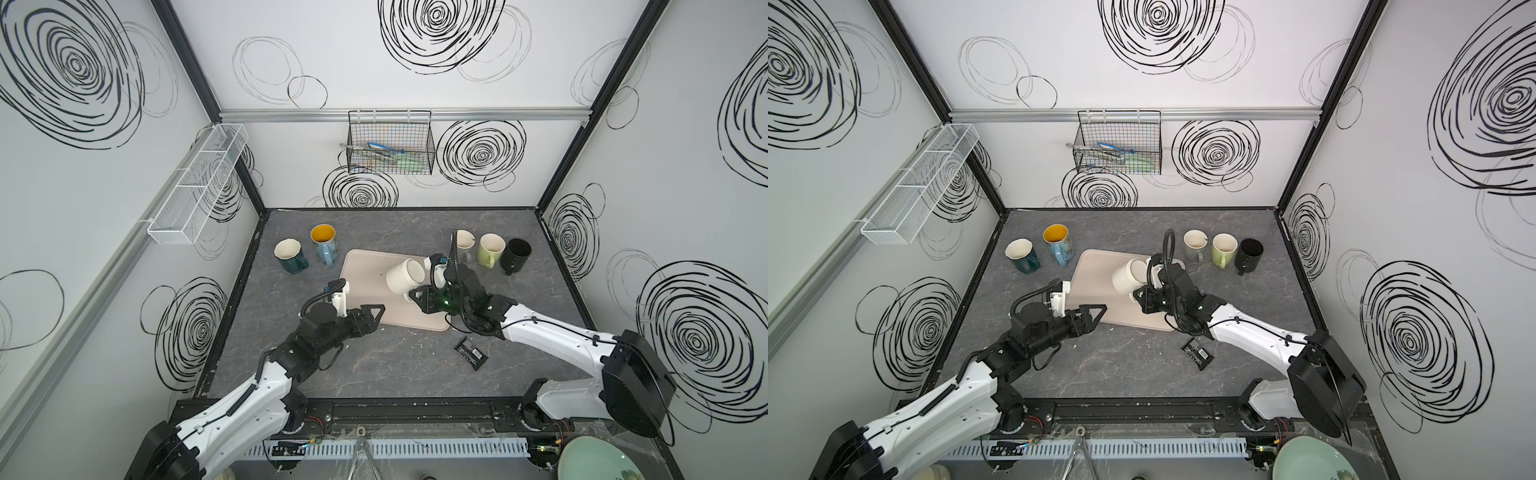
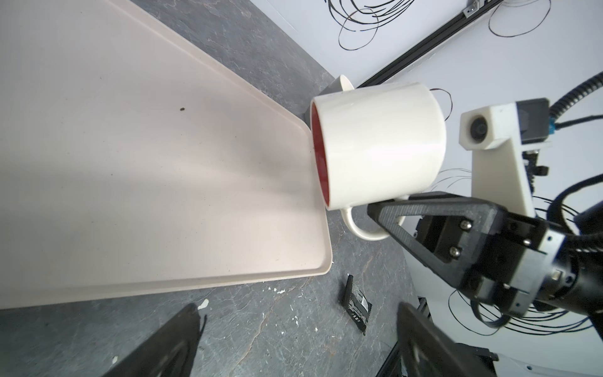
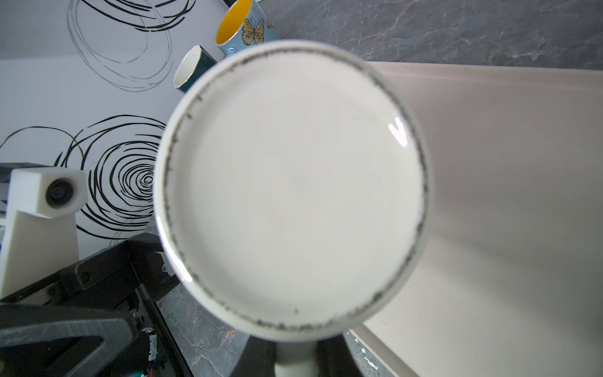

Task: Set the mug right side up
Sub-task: 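Lift and tilt the white mug sideways with the right gripper while the left gripper approaches, then close the left gripper on the white mug's handle beside the right gripper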

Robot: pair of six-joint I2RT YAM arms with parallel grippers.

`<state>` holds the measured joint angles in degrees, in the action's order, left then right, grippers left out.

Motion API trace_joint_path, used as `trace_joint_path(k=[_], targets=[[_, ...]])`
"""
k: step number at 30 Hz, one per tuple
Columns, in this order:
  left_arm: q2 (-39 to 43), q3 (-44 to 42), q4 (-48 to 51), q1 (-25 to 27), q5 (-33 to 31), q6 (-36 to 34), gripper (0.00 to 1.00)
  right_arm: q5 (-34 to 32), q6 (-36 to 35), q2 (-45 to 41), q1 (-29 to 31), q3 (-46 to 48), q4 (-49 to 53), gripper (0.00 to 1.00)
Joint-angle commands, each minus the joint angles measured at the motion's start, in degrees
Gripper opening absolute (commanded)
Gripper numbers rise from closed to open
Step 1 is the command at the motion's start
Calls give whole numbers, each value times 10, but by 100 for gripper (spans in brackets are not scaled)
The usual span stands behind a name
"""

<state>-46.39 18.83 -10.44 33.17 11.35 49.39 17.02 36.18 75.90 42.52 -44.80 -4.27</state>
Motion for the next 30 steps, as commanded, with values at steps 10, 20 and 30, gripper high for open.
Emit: trace_joint_path(k=[10, 20, 30], targets=[[-59, 67, -54, 38, 4, 3, 96, 41, 30, -68, -22, 31, -135, 2], [-107, 91, -109, 75, 2, 14, 96, 85, 61, -119, -61, 69, -175, 3], [-138, 122, -136, 84, 6, 10, 96, 107, 88, -139, -66, 92, -216, 2]])
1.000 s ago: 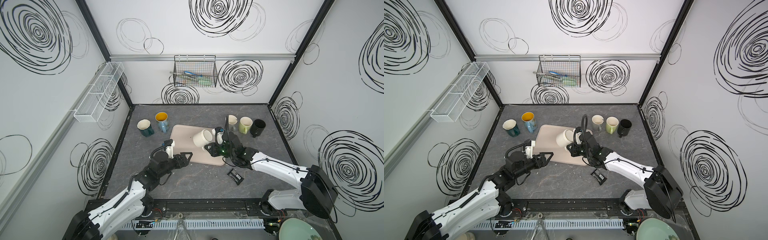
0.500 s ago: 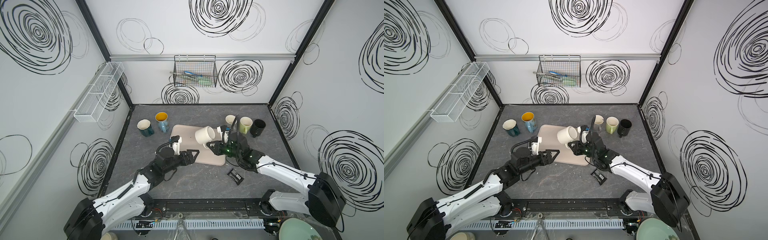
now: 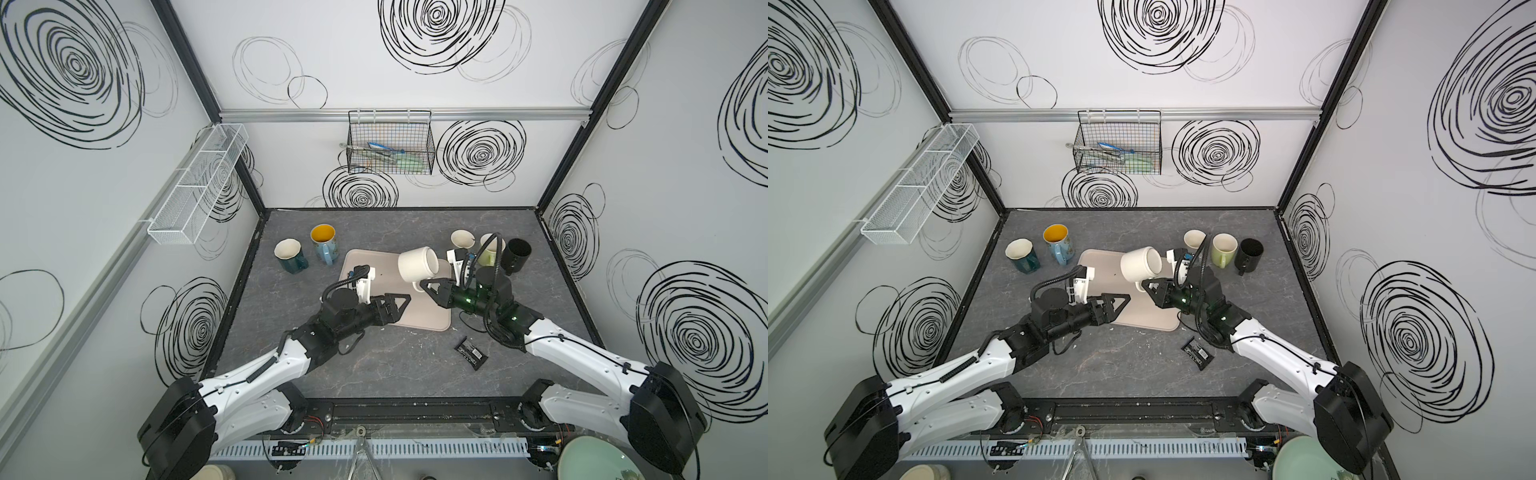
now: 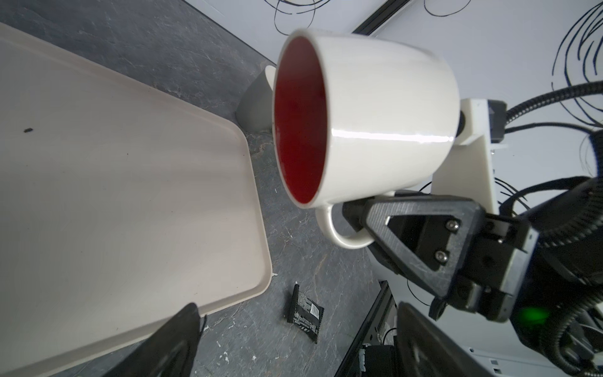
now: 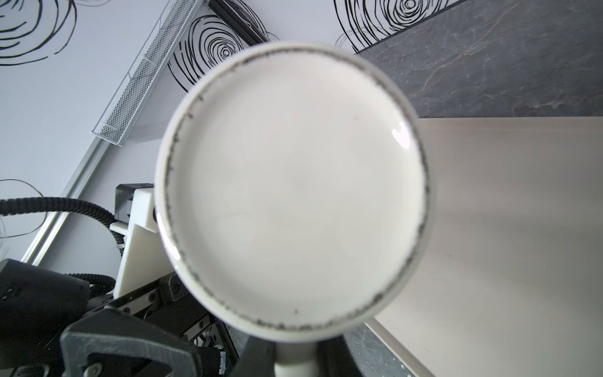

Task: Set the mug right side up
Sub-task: 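Close the left gripper on the white mug's handle beside the right gripper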

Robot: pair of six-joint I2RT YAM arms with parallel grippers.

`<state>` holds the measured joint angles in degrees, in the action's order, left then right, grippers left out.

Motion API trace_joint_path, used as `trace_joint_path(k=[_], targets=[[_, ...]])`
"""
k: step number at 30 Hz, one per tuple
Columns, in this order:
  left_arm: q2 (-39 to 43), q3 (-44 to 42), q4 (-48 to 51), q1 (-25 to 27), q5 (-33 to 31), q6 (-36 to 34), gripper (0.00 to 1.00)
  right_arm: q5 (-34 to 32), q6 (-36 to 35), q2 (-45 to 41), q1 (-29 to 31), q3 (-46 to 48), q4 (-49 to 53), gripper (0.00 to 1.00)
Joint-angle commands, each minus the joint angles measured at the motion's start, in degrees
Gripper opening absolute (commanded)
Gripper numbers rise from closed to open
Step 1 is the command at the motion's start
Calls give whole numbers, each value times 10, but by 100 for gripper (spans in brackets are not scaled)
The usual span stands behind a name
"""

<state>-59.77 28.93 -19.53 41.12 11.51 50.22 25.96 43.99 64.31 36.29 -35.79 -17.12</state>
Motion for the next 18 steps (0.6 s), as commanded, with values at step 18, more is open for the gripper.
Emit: trace_joint_path(k=[18], targets=[[-40, 31, -111, 12, 34, 12, 67, 45, 56, -33, -11, 27, -145, 1]])
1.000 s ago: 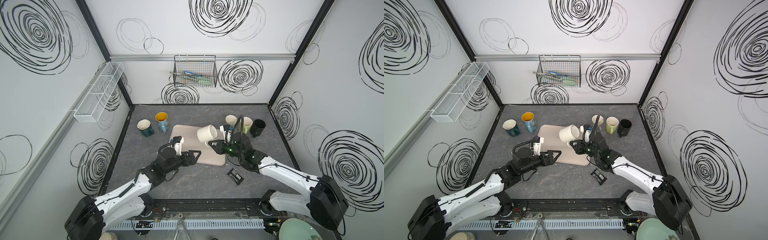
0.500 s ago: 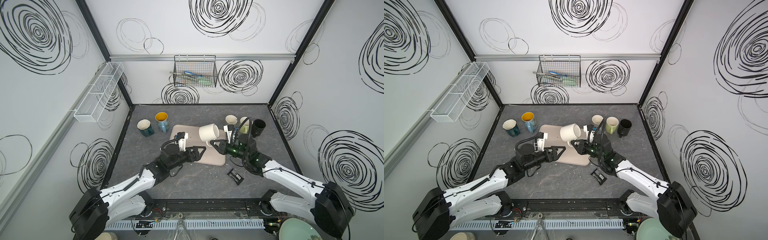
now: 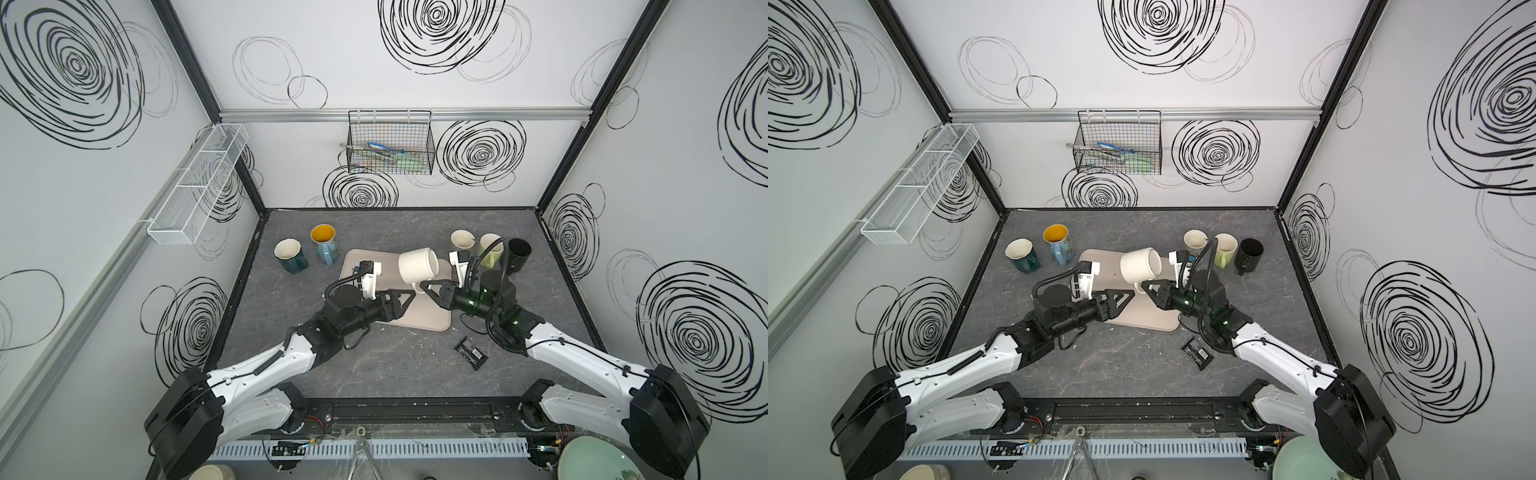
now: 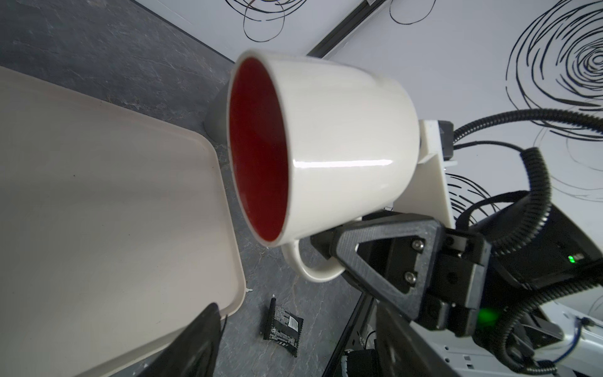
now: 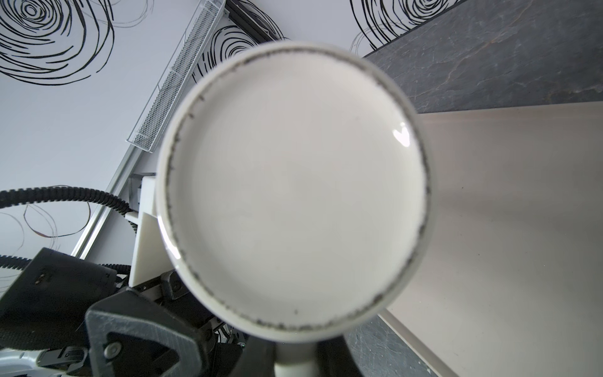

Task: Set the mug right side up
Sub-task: 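Close the left gripper on the white mug's handle beside the right gripper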

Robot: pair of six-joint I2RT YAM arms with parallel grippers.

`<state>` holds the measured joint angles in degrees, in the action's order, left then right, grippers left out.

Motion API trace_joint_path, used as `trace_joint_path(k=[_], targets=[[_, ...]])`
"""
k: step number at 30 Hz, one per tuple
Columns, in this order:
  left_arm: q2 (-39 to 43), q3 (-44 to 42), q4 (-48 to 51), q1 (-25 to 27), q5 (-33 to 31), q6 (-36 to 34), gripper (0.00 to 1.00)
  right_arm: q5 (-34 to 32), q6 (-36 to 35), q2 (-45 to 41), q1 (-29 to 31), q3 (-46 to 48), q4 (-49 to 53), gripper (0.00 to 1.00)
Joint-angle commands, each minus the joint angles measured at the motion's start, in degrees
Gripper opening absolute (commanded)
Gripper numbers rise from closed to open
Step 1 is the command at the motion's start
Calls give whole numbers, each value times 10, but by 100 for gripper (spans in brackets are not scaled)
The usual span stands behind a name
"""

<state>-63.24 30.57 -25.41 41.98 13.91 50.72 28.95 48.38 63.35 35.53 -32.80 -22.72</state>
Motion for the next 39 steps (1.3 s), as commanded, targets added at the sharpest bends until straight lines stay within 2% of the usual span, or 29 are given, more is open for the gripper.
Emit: trace_joint_path(k=[1, 17, 24, 39], targets=[[-7, 14, -56, 4, 12, 9, 66, 17, 16, -23, -4, -1, -95, 1], [-53, 26, -127, 8, 31, 24, 49, 40, 84, -20, -5, 29, -183, 0], [-68, 31, -148, 8, 41, 29, 42, 54, 154, -10, -5, 42, -248, 0], [-85, 43, -177, 2, 36, 48, 31, 44, 167, -9, 8, 41, -256, 0]])
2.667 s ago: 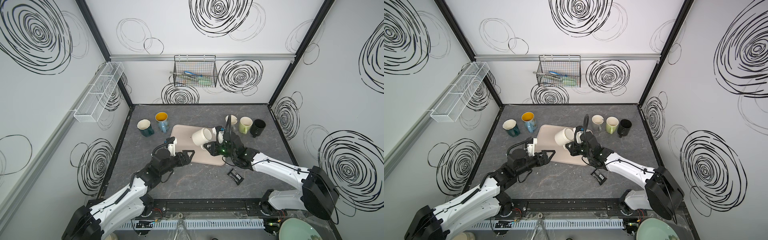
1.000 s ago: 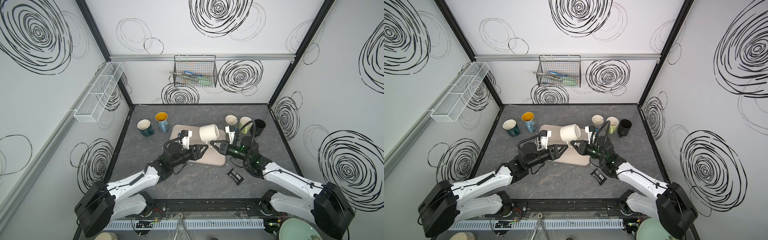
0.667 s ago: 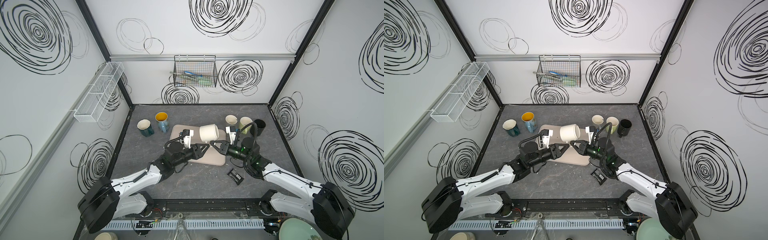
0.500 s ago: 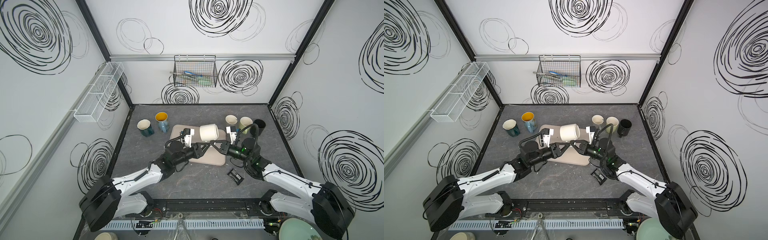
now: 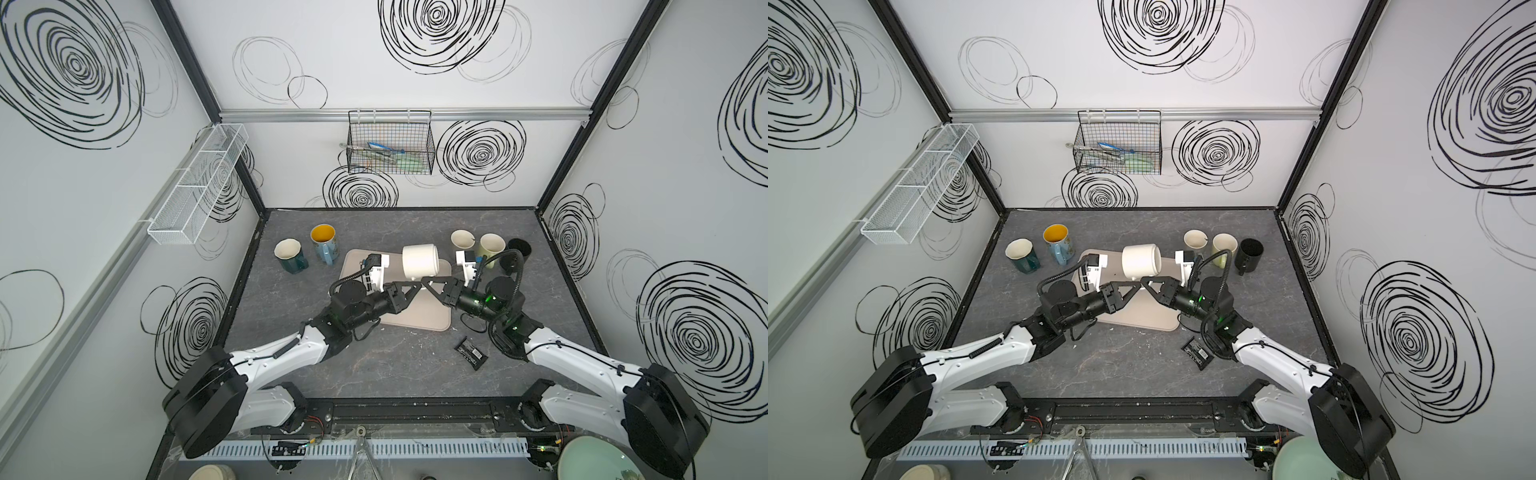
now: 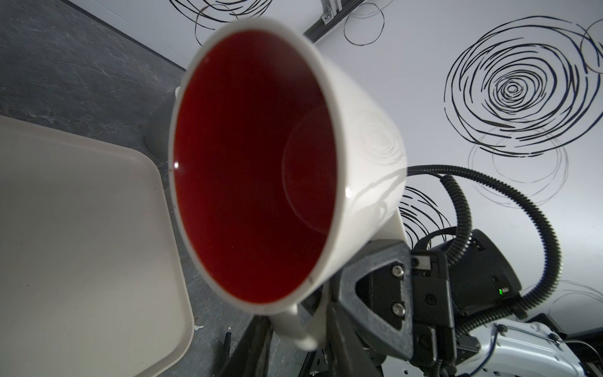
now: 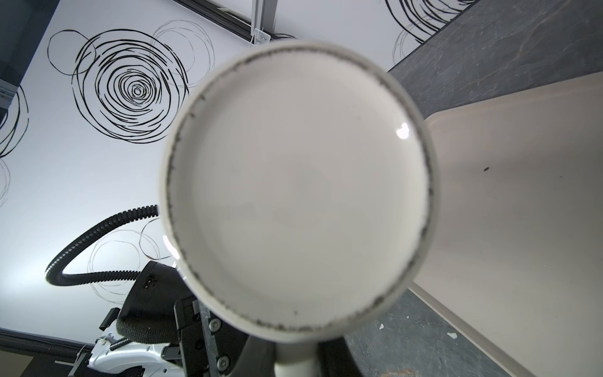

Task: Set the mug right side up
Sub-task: 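Close the left gripper on the white mug's handle beside the right gripper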

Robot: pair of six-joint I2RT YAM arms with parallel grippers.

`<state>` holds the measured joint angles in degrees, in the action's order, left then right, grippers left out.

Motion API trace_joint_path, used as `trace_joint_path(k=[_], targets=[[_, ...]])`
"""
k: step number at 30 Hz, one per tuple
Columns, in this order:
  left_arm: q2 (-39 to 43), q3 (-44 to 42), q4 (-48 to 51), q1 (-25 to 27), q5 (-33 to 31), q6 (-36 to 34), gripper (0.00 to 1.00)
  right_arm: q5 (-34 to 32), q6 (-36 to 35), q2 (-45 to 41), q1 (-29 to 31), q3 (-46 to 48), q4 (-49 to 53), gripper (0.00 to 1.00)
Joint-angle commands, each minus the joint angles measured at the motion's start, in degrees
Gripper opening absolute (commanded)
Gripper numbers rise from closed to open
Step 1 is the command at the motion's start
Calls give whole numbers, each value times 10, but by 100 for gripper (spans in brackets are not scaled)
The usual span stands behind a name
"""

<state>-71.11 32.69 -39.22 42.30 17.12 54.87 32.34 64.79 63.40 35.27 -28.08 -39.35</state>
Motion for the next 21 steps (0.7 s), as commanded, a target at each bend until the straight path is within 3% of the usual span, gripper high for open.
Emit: trace_joint_path(k=[1, 21], targets=[[-7, 22, -39, -2, 2, 8, 30, 9, 2, -9, 12, -7, -89, 0], [-17, 26, -118, -8, -11, 78, 33, -10, -6, 24, 53, -24, -92, 0]])
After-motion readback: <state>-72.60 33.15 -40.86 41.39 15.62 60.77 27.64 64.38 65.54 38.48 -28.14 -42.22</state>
